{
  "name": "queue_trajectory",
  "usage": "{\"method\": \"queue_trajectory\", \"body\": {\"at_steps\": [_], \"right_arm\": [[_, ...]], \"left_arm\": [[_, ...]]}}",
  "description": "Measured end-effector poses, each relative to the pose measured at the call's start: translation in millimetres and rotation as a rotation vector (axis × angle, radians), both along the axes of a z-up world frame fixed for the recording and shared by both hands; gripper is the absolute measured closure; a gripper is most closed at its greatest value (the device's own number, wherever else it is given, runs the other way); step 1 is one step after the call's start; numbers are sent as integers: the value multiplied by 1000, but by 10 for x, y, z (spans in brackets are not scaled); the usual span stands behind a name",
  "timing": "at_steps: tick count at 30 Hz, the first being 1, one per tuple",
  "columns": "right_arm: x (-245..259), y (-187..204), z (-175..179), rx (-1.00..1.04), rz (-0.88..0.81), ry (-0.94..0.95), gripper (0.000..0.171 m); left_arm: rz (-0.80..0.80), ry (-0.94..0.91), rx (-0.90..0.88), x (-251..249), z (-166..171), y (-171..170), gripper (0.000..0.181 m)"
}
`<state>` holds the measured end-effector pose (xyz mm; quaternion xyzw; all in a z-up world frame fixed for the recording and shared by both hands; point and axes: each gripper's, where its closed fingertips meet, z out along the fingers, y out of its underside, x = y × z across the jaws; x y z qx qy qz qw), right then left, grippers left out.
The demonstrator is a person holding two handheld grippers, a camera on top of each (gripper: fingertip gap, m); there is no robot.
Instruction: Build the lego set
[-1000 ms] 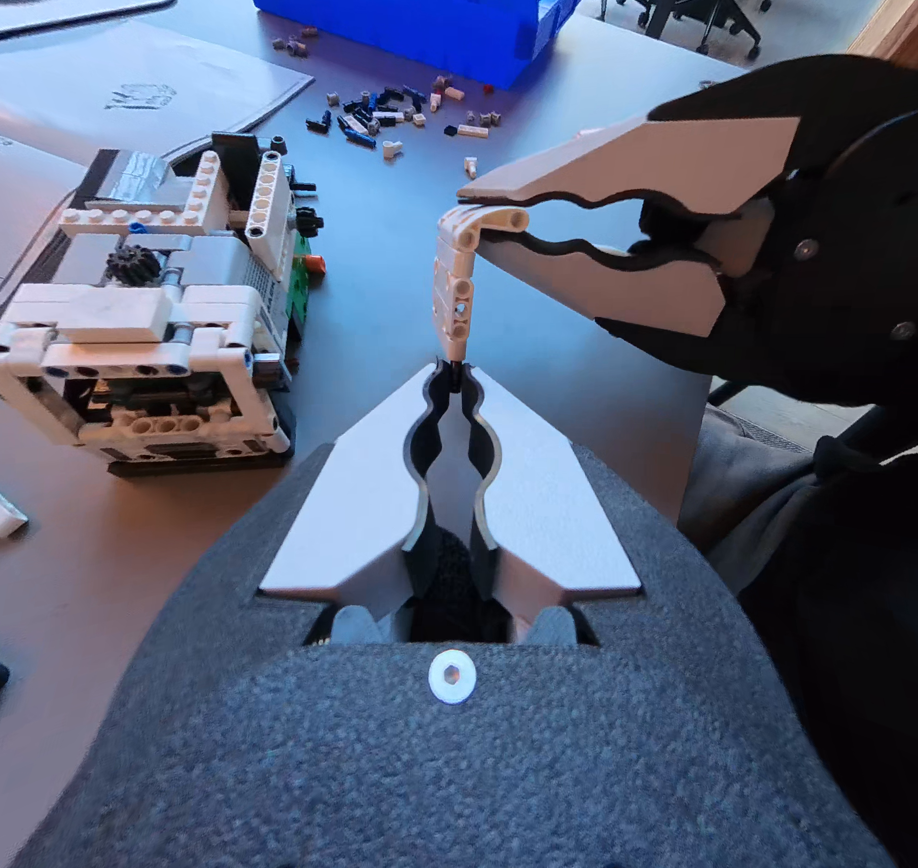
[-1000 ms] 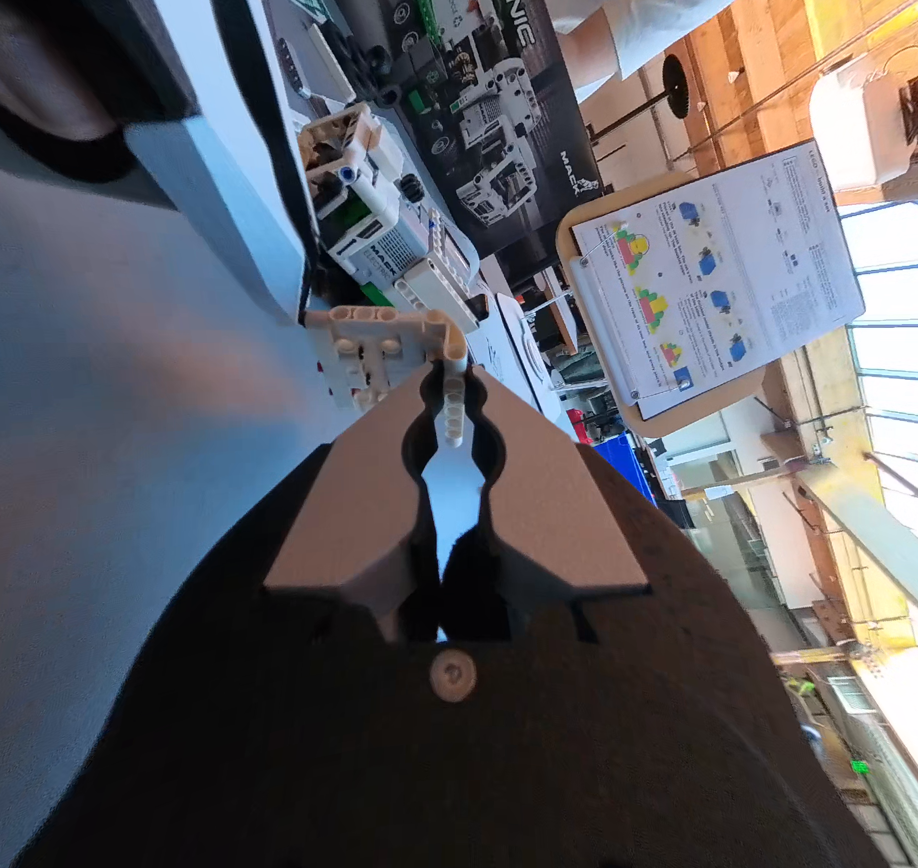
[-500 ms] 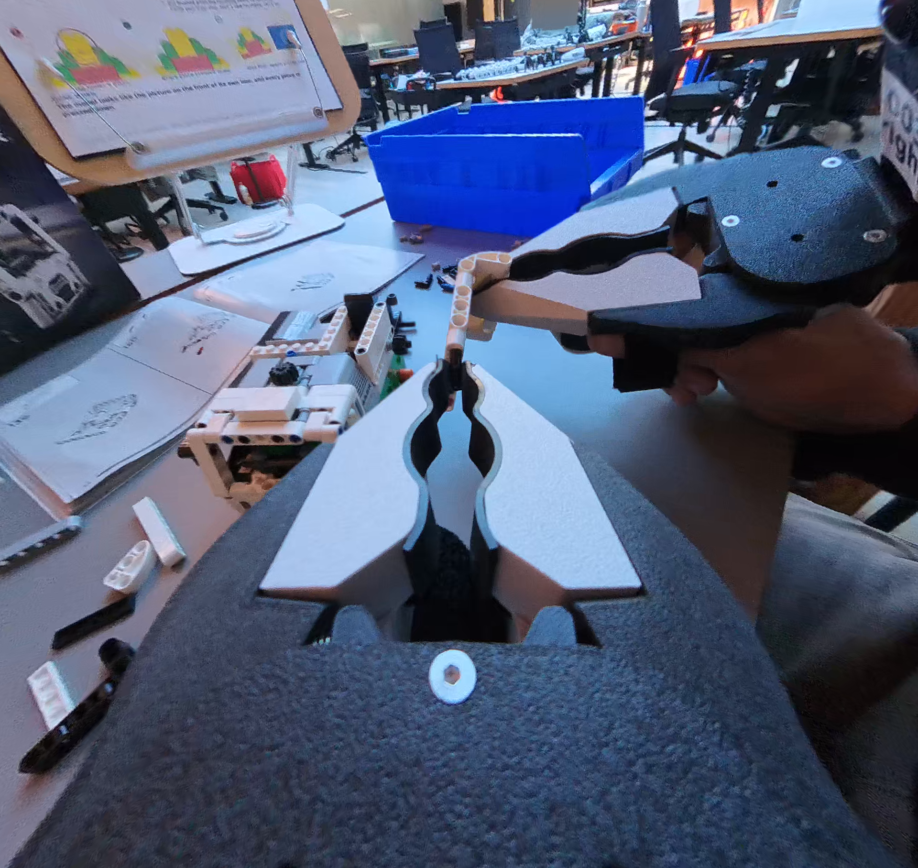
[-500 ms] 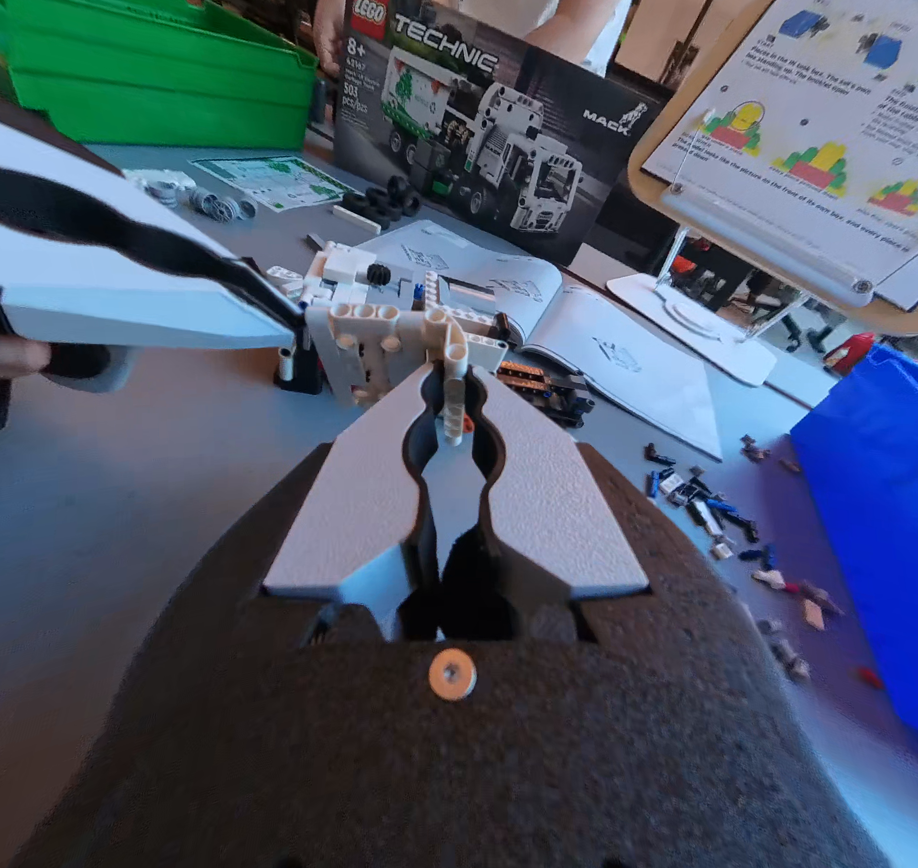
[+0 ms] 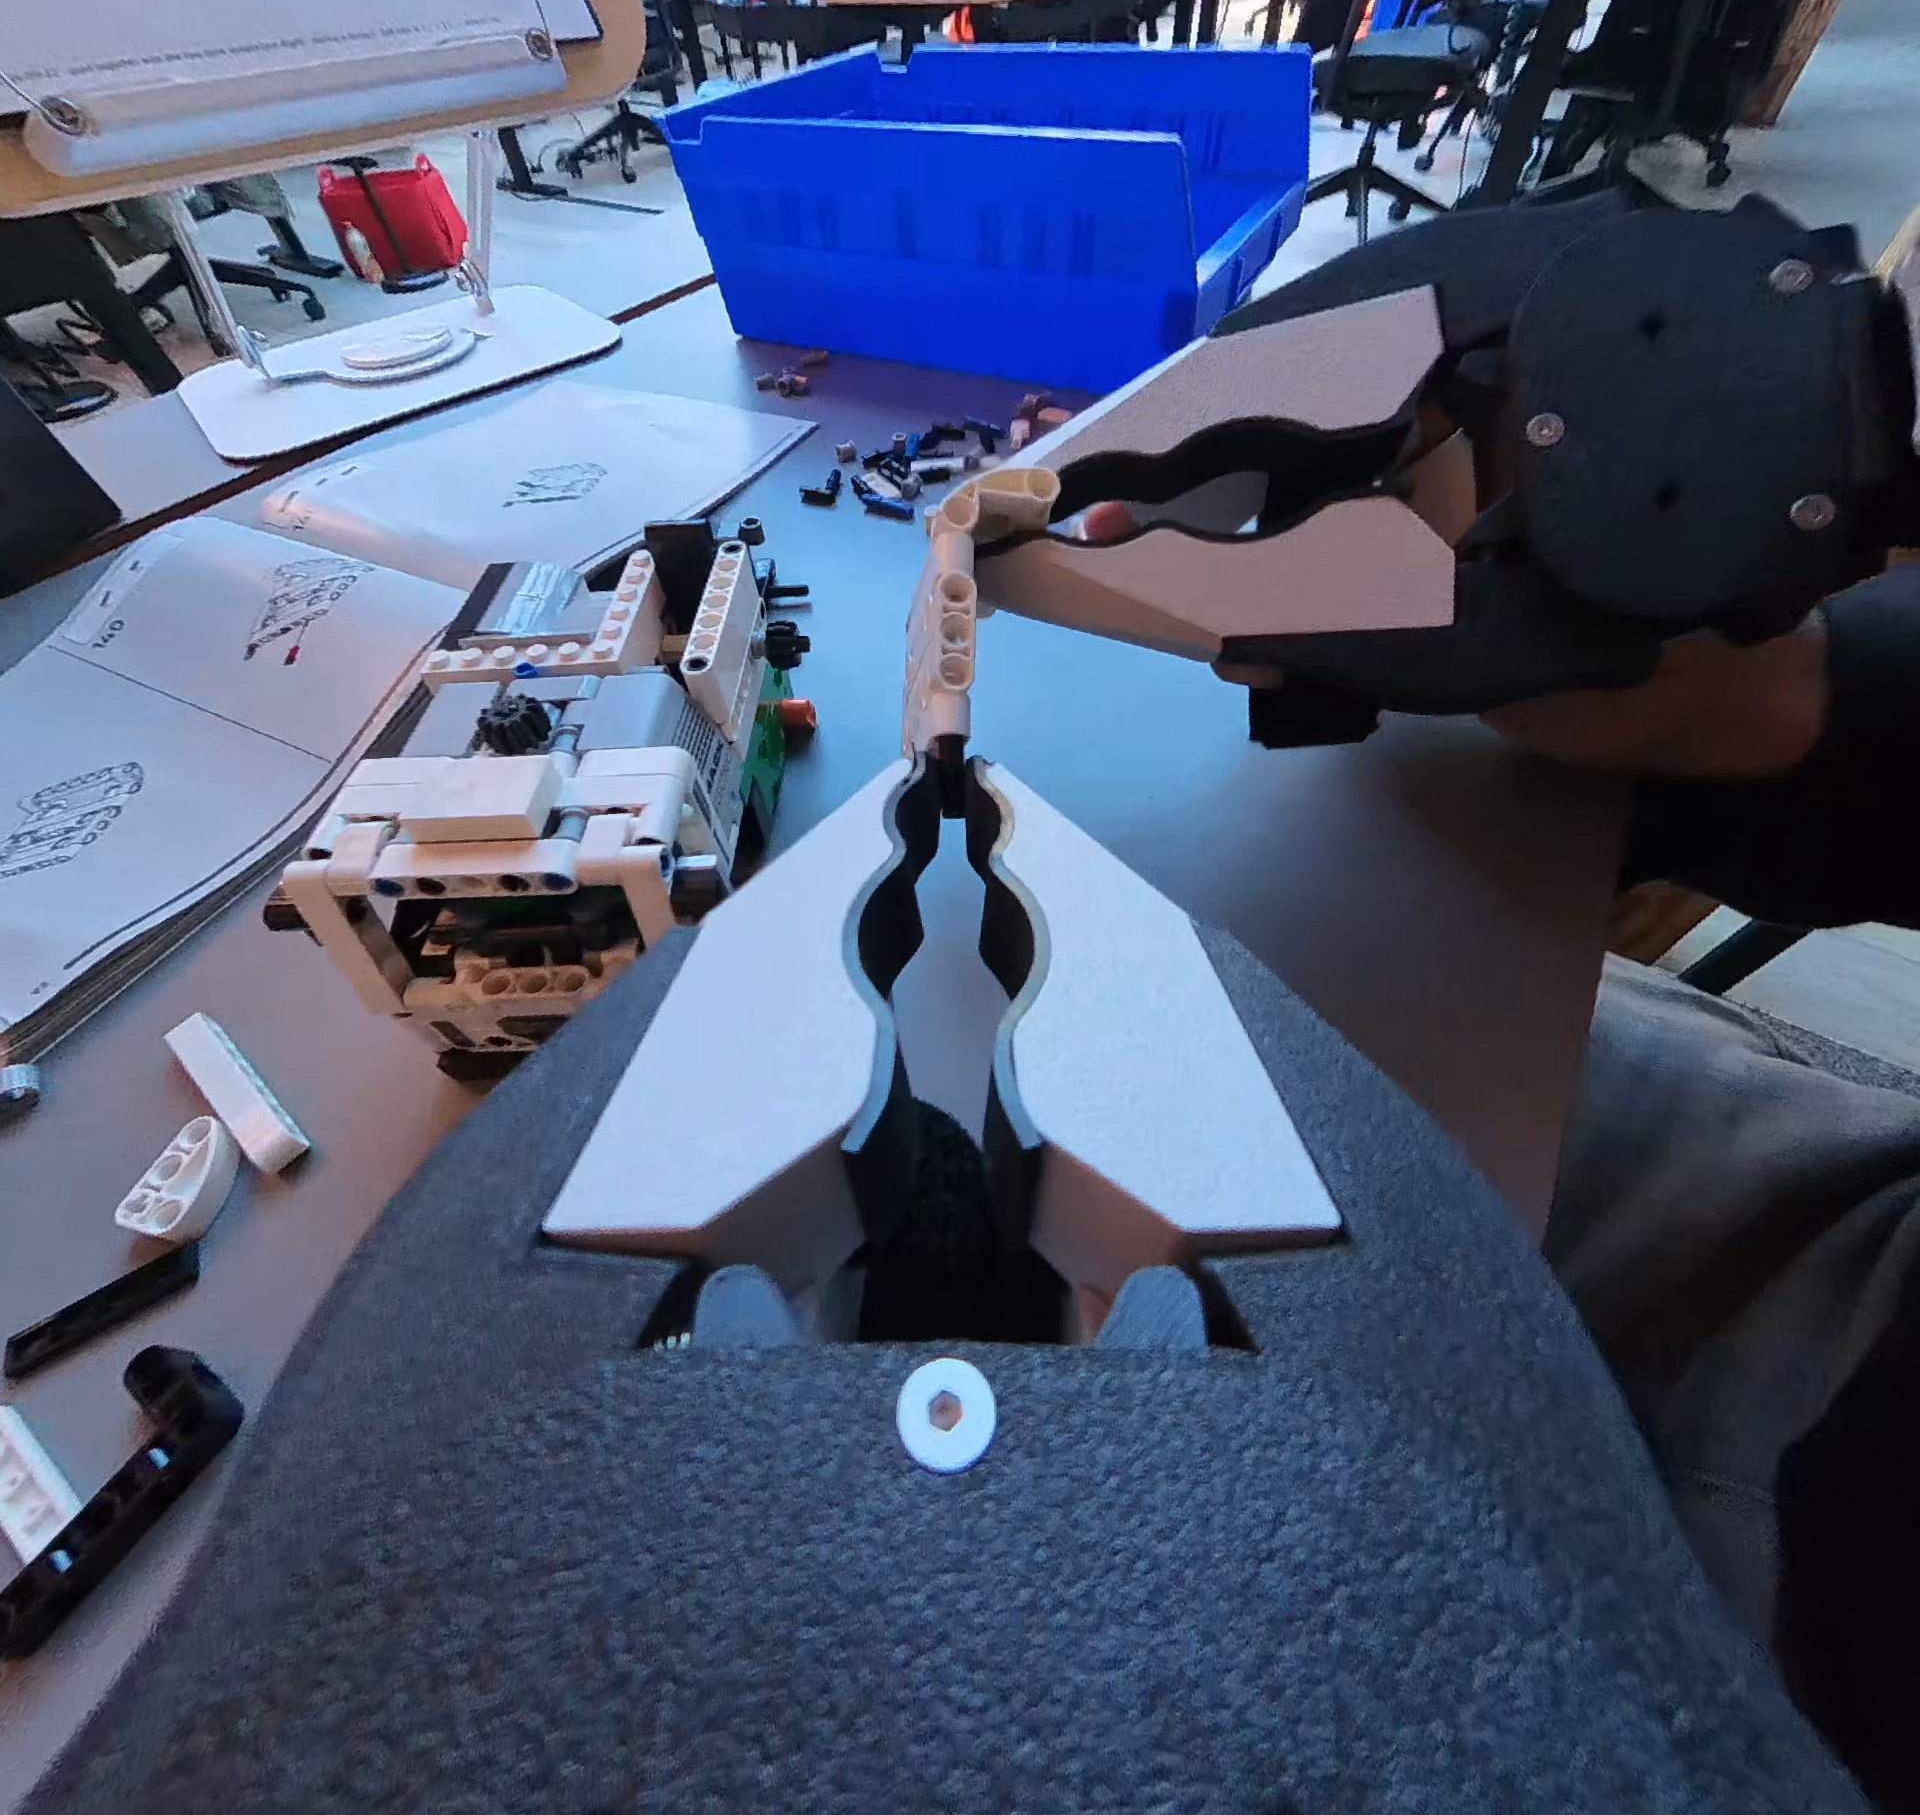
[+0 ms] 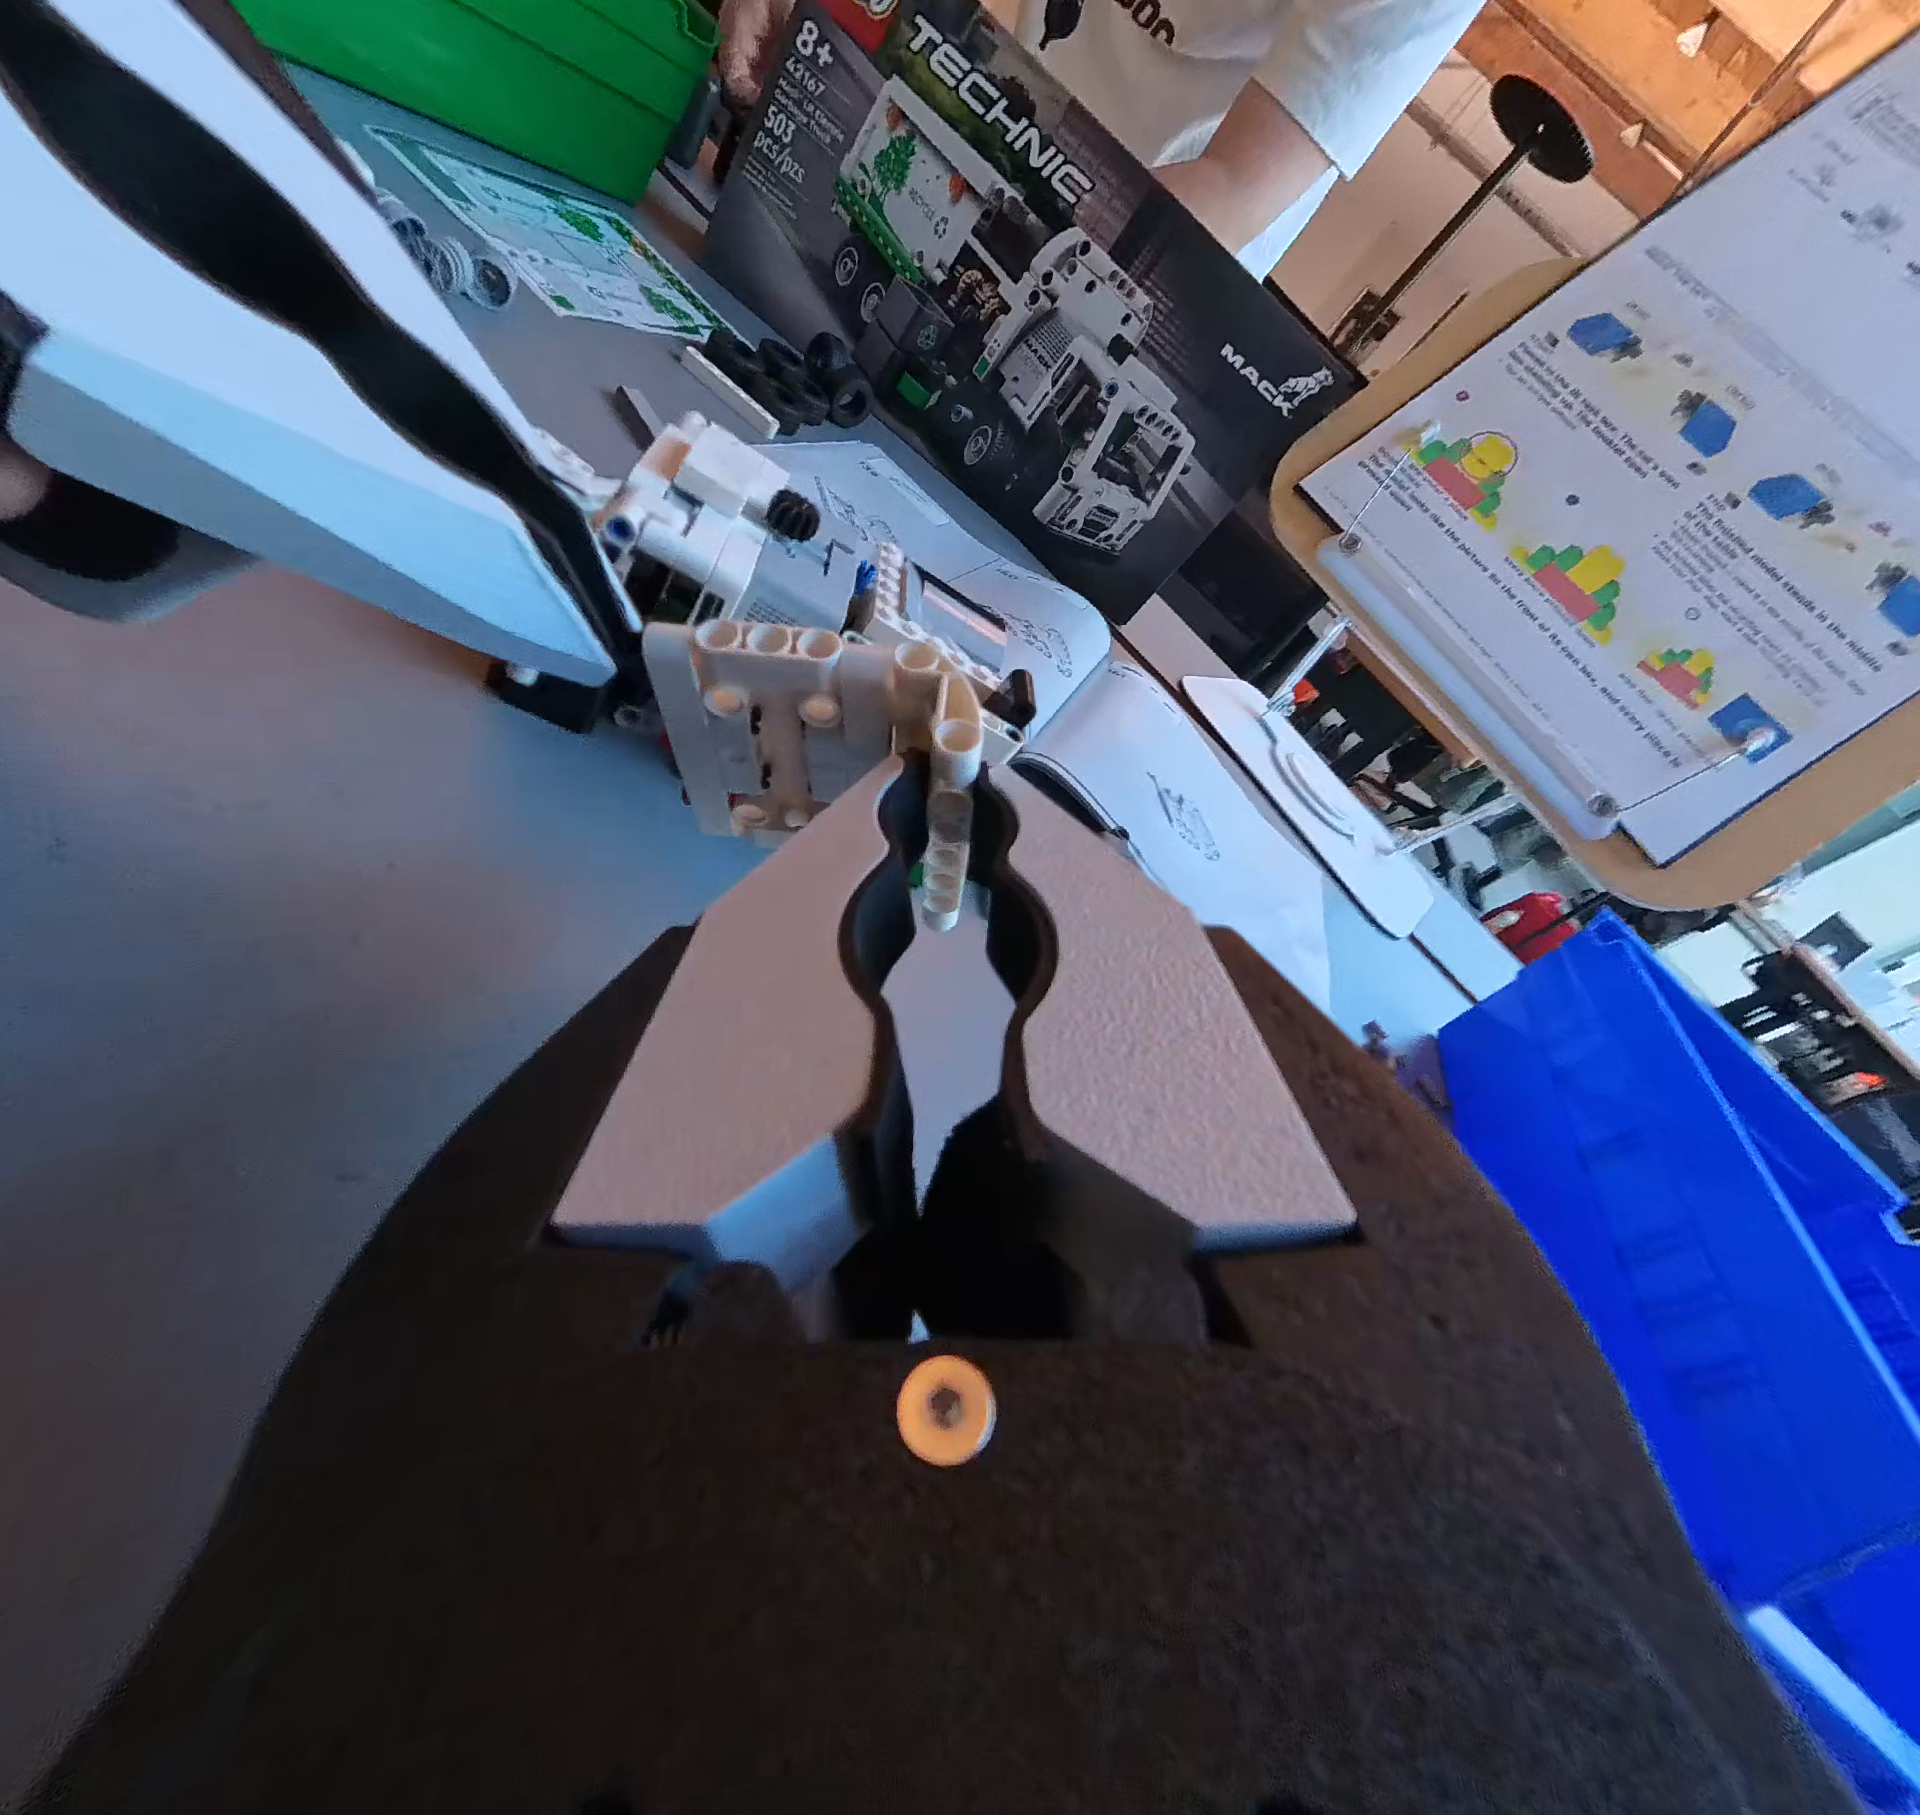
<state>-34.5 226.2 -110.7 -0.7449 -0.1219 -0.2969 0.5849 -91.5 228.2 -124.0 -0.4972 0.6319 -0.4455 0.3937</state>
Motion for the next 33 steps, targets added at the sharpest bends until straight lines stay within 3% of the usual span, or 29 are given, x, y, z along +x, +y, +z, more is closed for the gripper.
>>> {"method": "queue_trajectory", "body": {"at_steps": [7, 15, 21, 33], "right_arm": [[-26, -6, -46, -38, 18, -130, 164], [-31, -2, -82, -56, 16, -103, 164], [-54, 24, -134, -60, 49, 157, 164], [-7, 26, -106, -38, 50, 201, 164]], "left_arm": [[-25, 53, 23, -21, -84, -6, 178], [-26, 60, 36, -27, -99, -9, 179], [17, -7, 44, -13, -6, 17, 179], [15, -43, 86, 10, 25, -26, 175]]}}
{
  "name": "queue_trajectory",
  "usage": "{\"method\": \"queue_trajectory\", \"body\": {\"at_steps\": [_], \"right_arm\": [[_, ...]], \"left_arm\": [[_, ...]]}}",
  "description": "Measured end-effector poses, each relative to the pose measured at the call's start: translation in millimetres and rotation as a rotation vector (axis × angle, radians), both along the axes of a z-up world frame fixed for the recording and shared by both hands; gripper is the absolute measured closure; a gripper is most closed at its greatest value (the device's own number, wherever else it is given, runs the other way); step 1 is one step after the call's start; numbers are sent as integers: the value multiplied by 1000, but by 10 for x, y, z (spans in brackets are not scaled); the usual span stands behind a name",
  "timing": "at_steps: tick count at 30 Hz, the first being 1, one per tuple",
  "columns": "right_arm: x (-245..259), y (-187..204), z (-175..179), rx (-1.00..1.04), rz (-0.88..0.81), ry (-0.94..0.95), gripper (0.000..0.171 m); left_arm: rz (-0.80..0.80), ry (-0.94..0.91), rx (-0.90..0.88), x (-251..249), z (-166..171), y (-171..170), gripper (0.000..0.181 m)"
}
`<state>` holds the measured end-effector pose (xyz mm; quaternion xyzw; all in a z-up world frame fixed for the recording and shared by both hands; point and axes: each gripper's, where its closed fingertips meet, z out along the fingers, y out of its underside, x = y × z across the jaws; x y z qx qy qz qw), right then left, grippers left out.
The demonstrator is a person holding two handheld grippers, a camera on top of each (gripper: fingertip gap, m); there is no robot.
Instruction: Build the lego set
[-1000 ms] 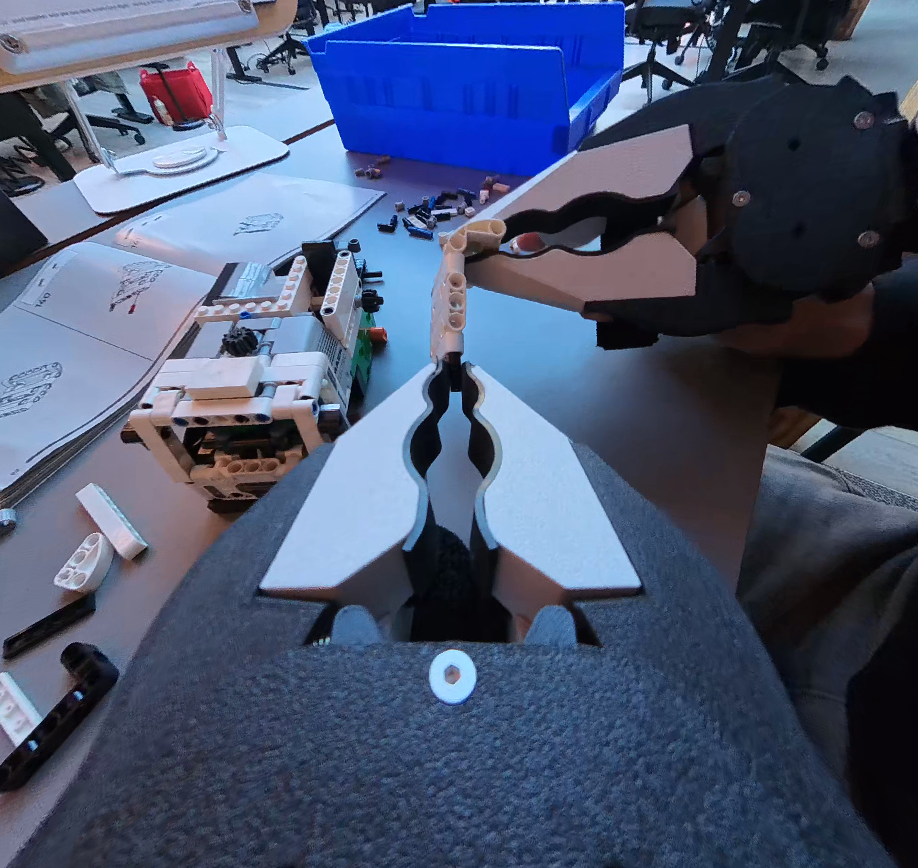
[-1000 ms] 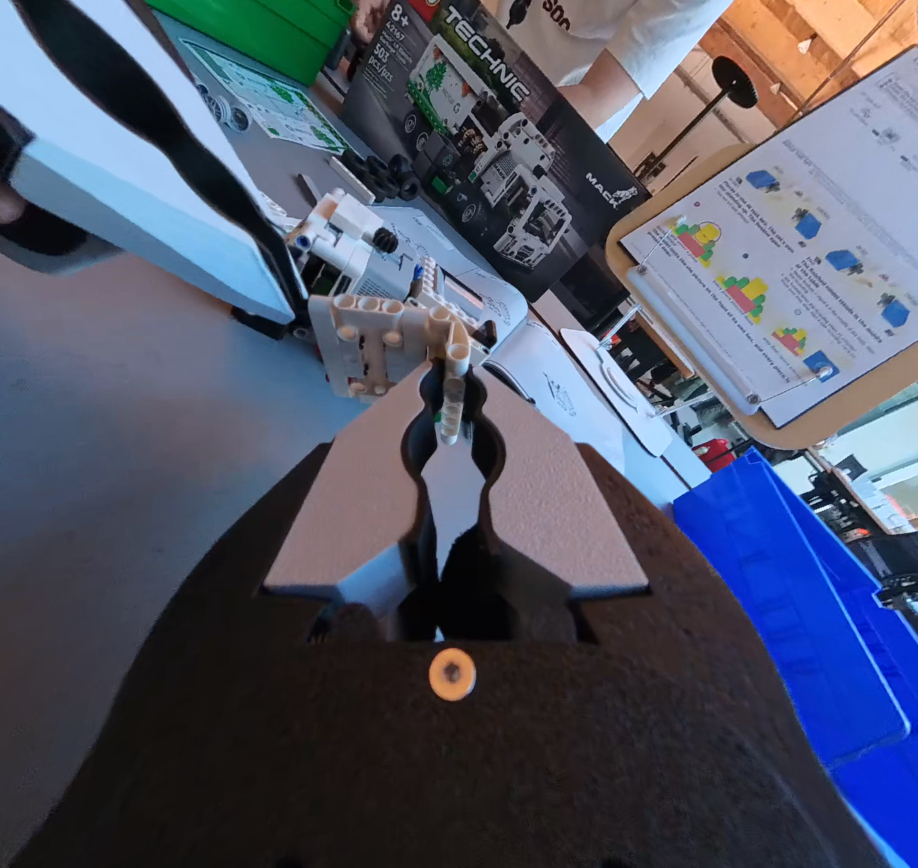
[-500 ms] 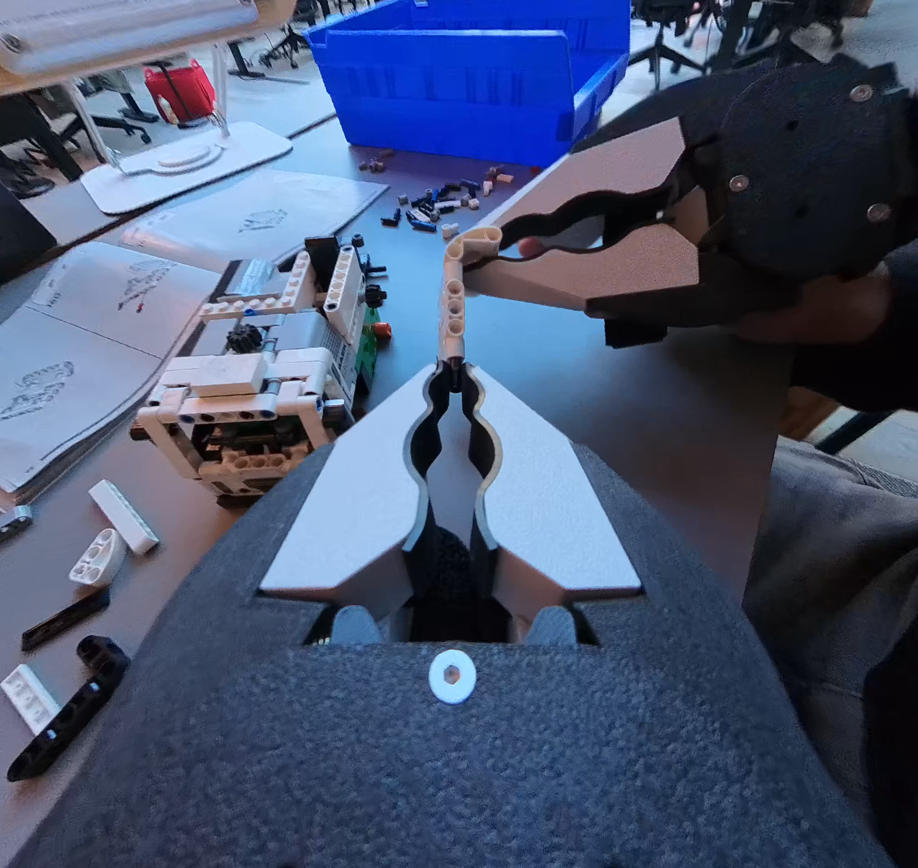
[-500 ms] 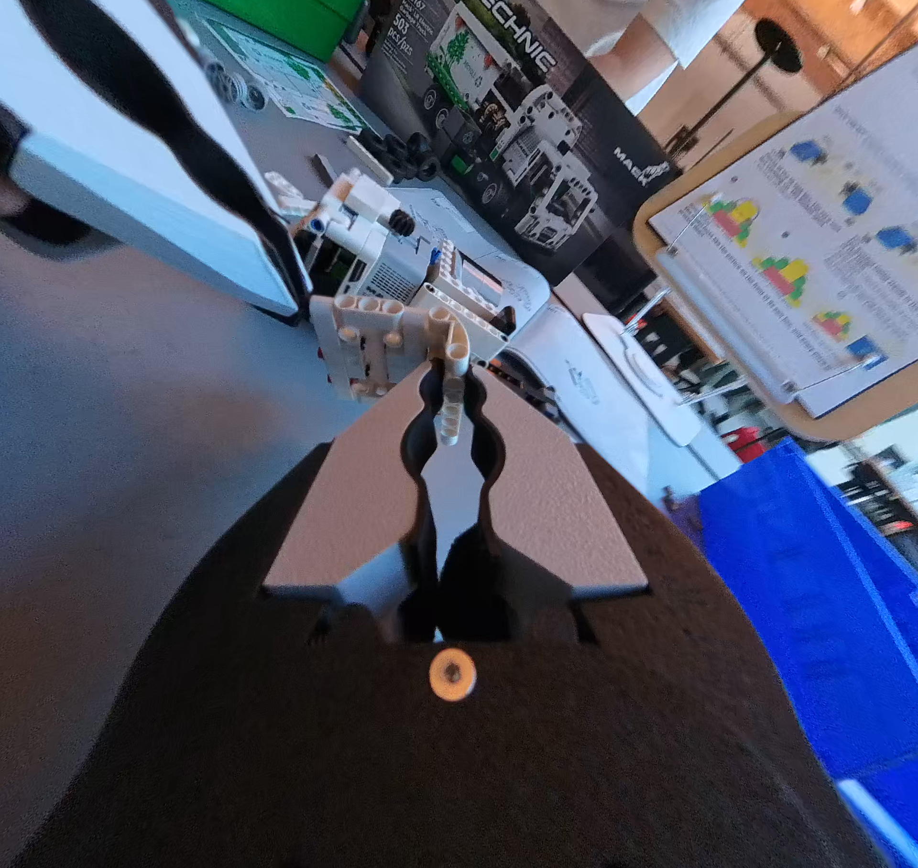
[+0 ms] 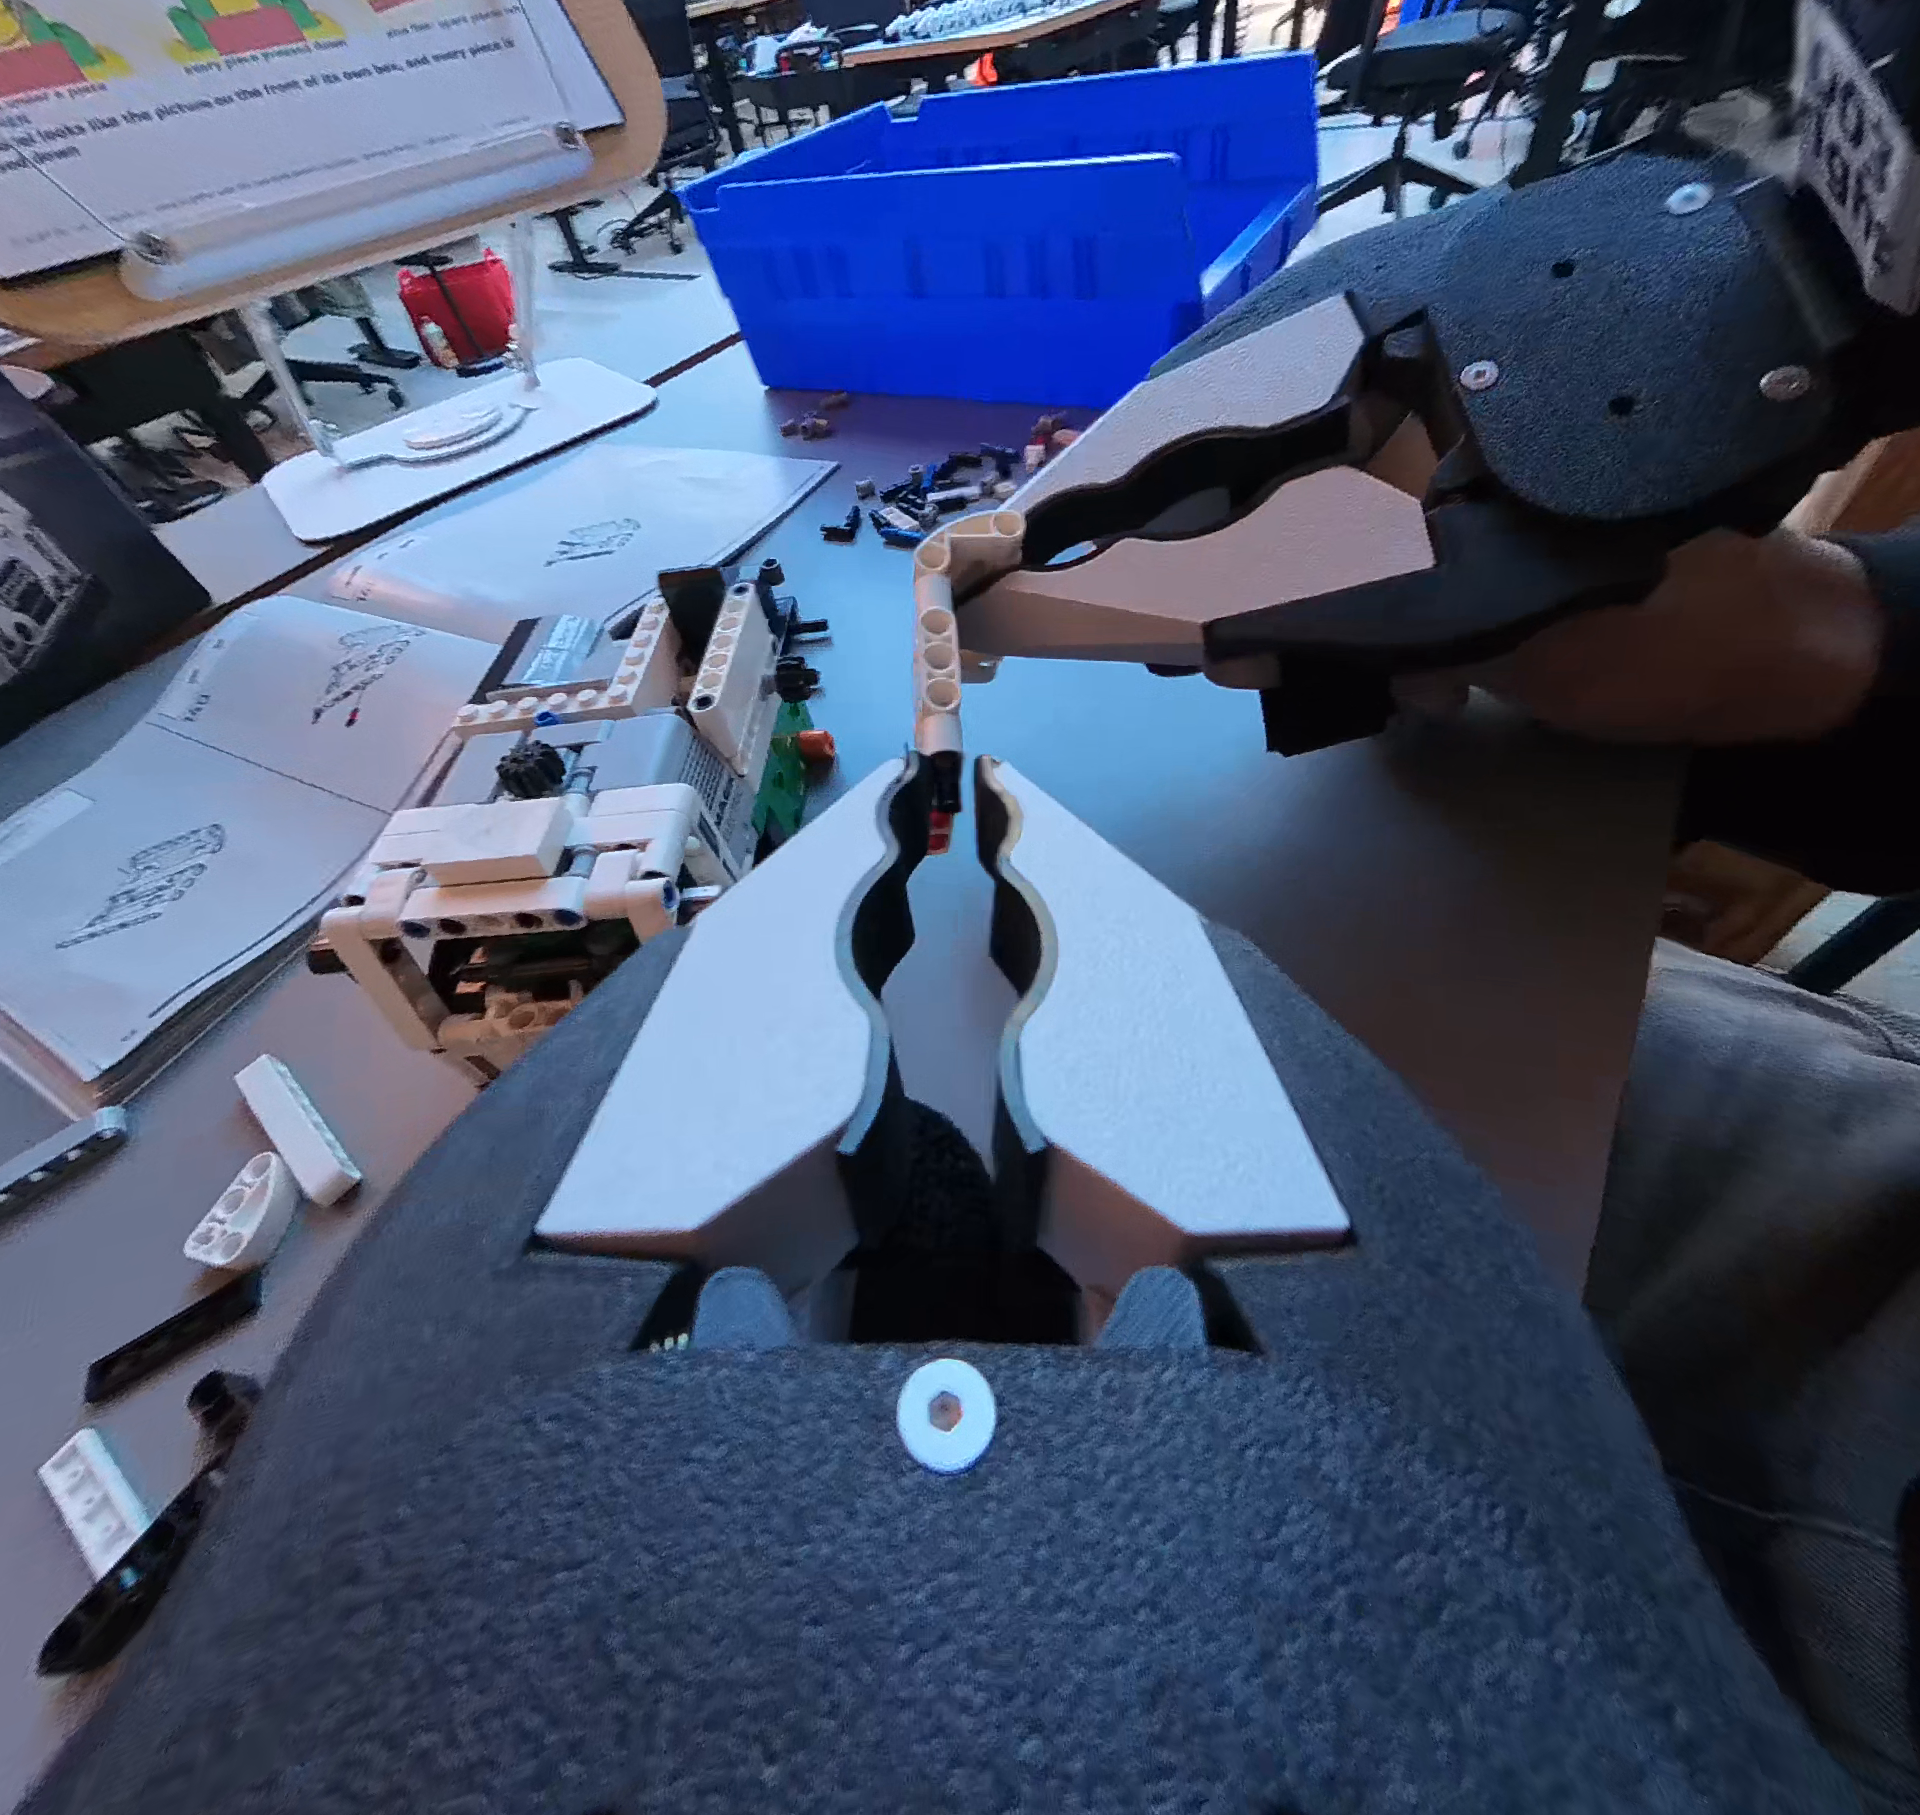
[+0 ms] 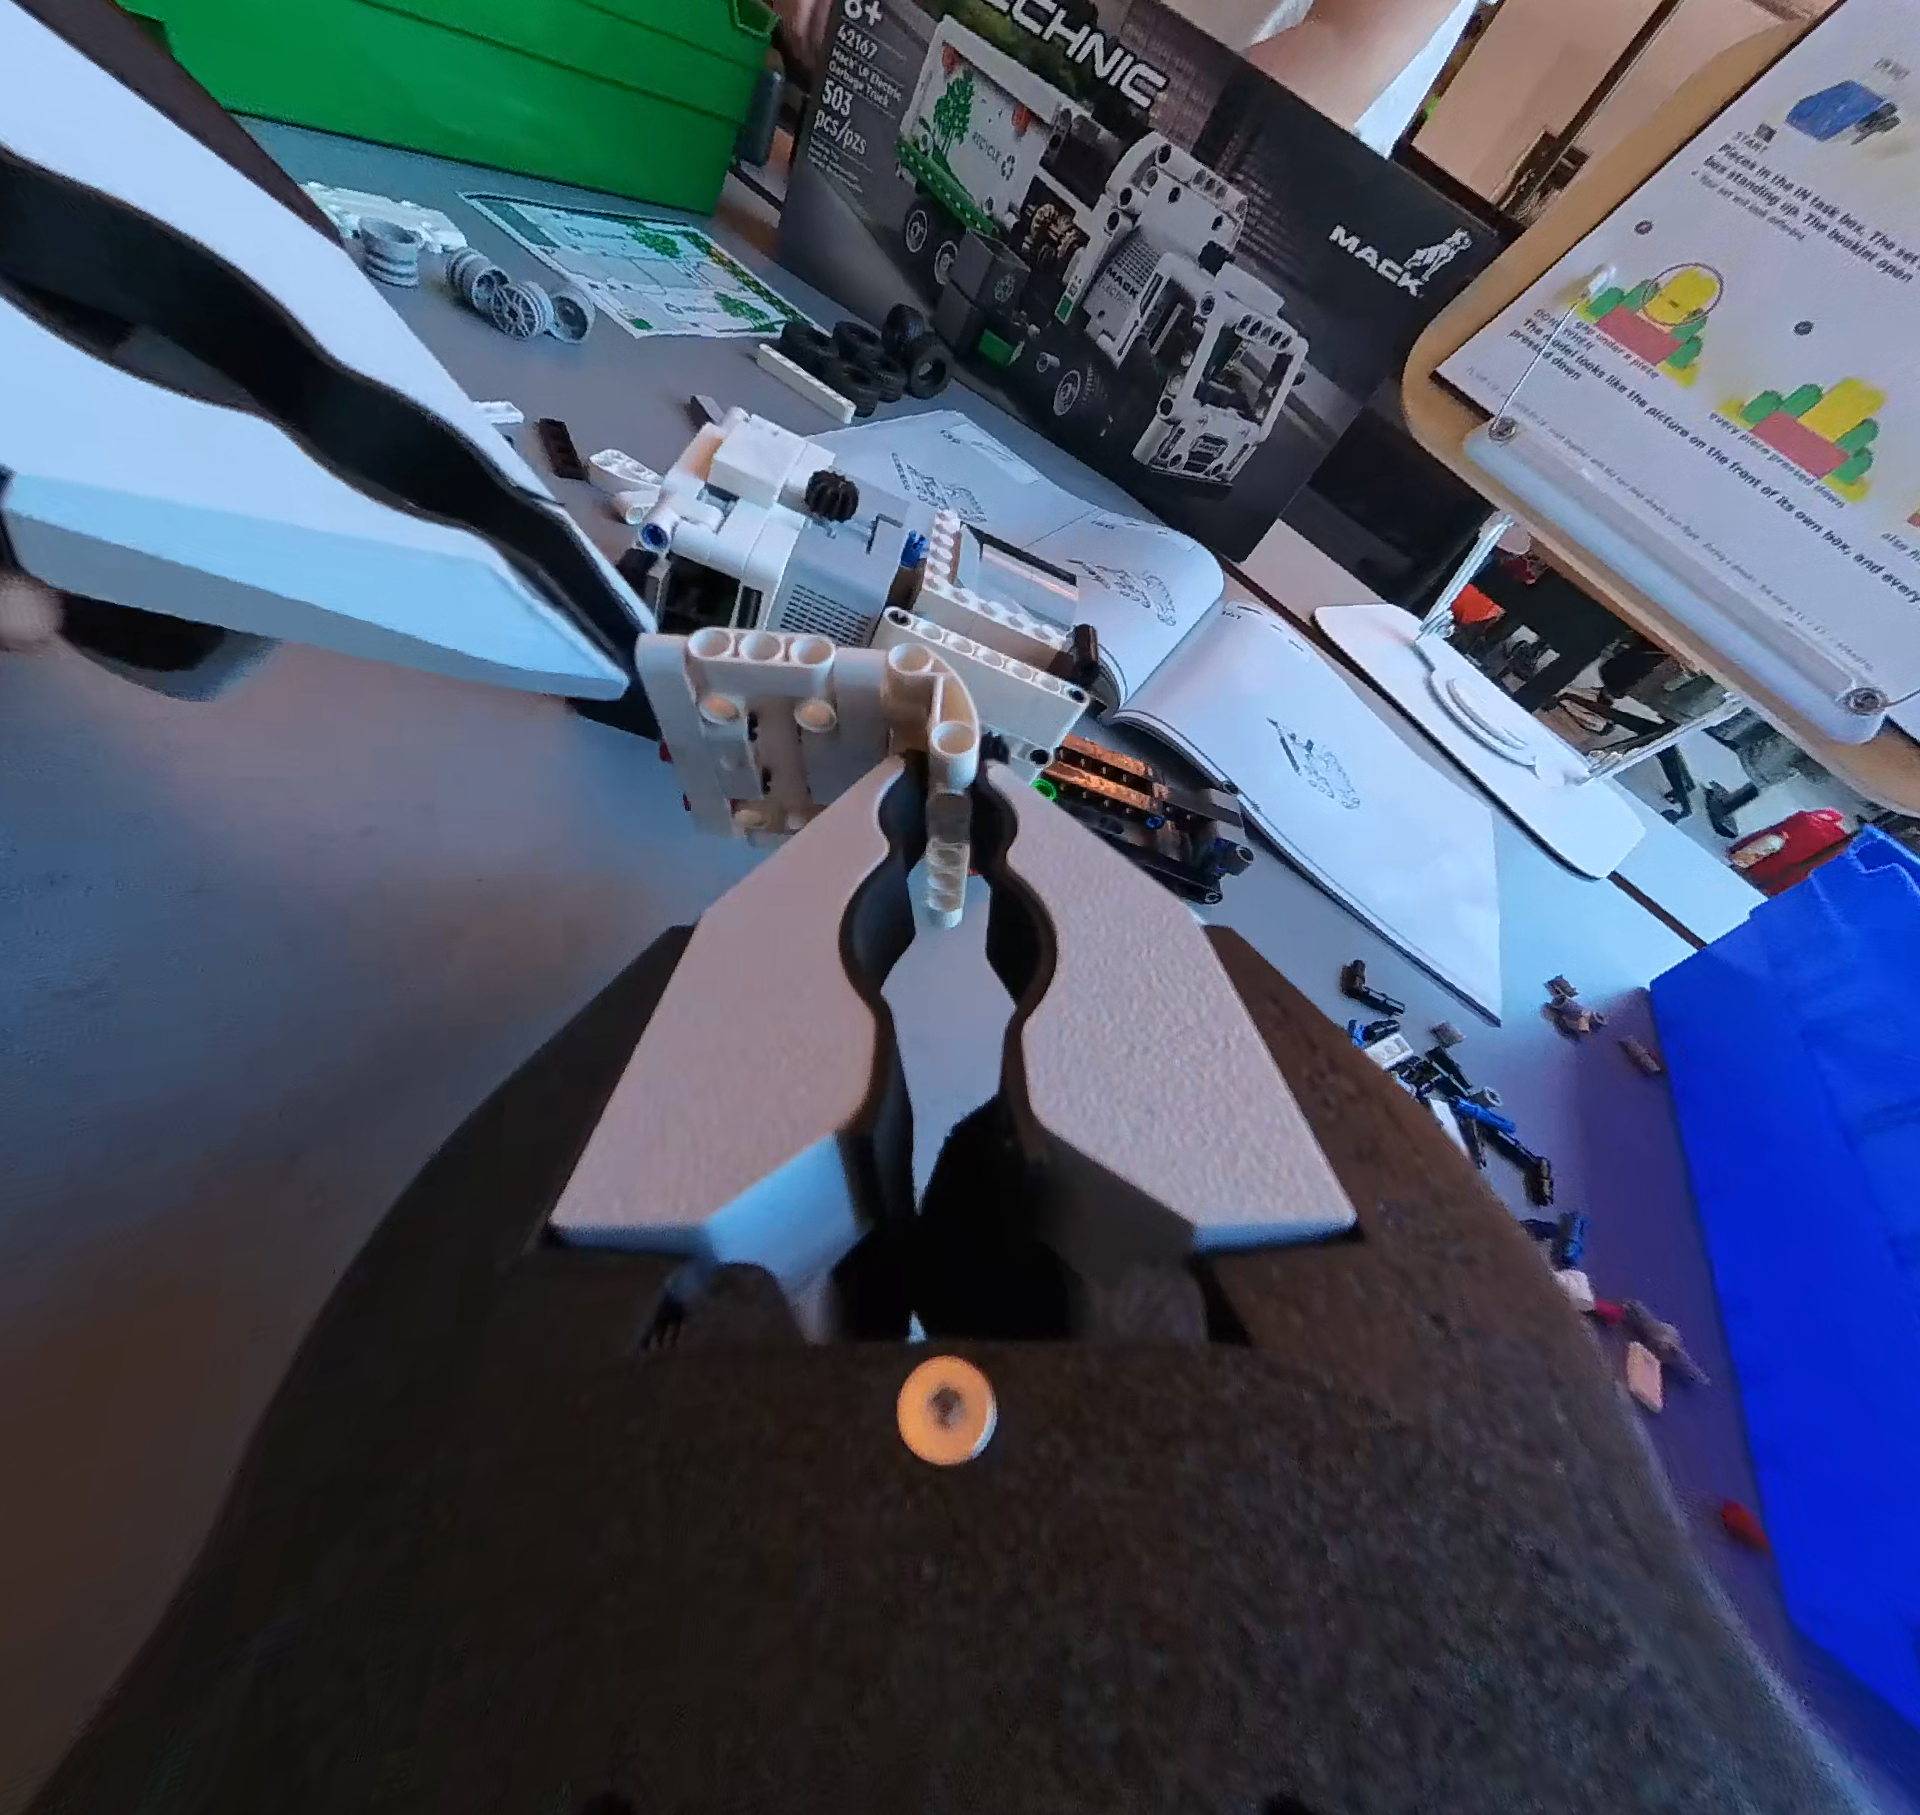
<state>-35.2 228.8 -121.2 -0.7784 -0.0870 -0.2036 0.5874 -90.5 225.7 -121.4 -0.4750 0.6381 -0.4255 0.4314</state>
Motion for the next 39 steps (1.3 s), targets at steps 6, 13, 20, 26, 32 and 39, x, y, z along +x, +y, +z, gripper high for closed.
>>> {"method": "queue_trajectory", "body": {"at_steps": [6, 13, 20, 26, 32, 39], "right_arm": [[91, -43, 32, 20, -34, 24, 164], [78, -47, 42, 27, -25, 23, 164], [25, -39, 39, 19, -8, -24, 164], [-33, -42, 47, 5, -19, -144, 164], [-43, -25, 22, -67, 17, 22, 164], [-171, -226, 431, -94, 120, 148, 142]], "left_arm": [[-44, -21, -43, -33, 48, -32, 176], [-22, 4, -26, -7, 4, -15, 169], [-8, 11, -8, -9, -9, -5, 179], [13, 26, 21, -22, -39, 27, 179], [-17, 18, -75, -51, 14, -10, 178], [-101, -31, -709, -160, 364, -130, 179]]}}
